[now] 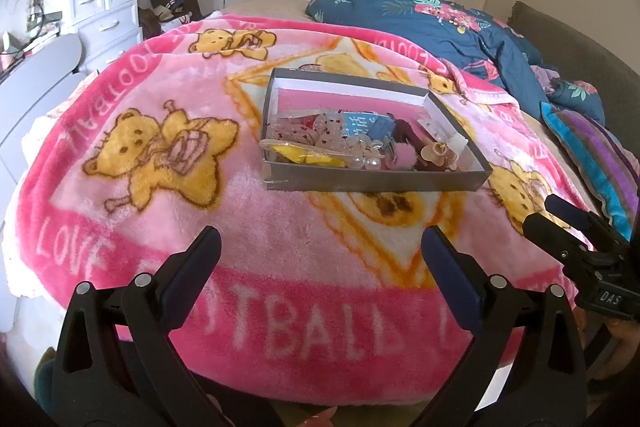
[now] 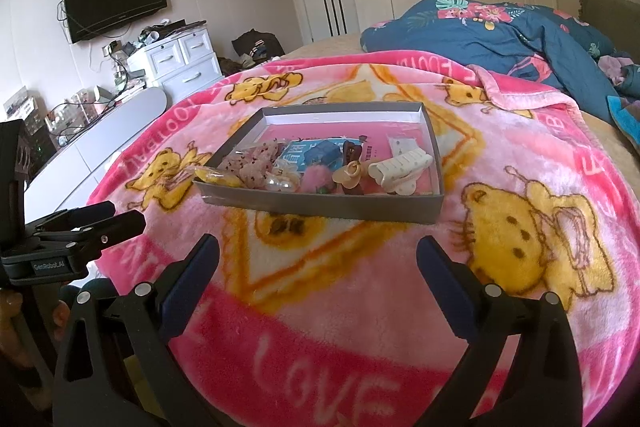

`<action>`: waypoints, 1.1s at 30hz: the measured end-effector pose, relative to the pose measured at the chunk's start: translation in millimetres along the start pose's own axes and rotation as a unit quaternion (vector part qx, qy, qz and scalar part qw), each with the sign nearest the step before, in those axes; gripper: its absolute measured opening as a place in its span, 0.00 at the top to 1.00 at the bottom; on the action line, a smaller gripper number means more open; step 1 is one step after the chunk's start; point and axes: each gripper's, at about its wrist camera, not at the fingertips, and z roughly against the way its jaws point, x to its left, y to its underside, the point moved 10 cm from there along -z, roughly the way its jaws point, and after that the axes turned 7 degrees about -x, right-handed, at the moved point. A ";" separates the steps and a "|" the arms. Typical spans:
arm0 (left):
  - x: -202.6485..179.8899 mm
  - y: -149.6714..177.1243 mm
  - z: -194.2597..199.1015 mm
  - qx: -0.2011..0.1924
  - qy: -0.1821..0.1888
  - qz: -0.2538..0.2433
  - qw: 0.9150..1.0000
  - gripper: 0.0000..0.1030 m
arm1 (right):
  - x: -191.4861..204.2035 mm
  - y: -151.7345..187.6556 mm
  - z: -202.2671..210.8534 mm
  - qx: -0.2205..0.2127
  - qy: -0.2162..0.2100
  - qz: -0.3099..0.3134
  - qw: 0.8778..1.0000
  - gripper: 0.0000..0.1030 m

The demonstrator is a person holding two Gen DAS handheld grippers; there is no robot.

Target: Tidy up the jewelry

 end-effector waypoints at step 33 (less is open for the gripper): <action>-1.6 3.4 1.9 0.001 0.003 -0.002 1.000 0.09 | 0.4 2.9 0.0 0.003 0.001 0.001 1.000 0.05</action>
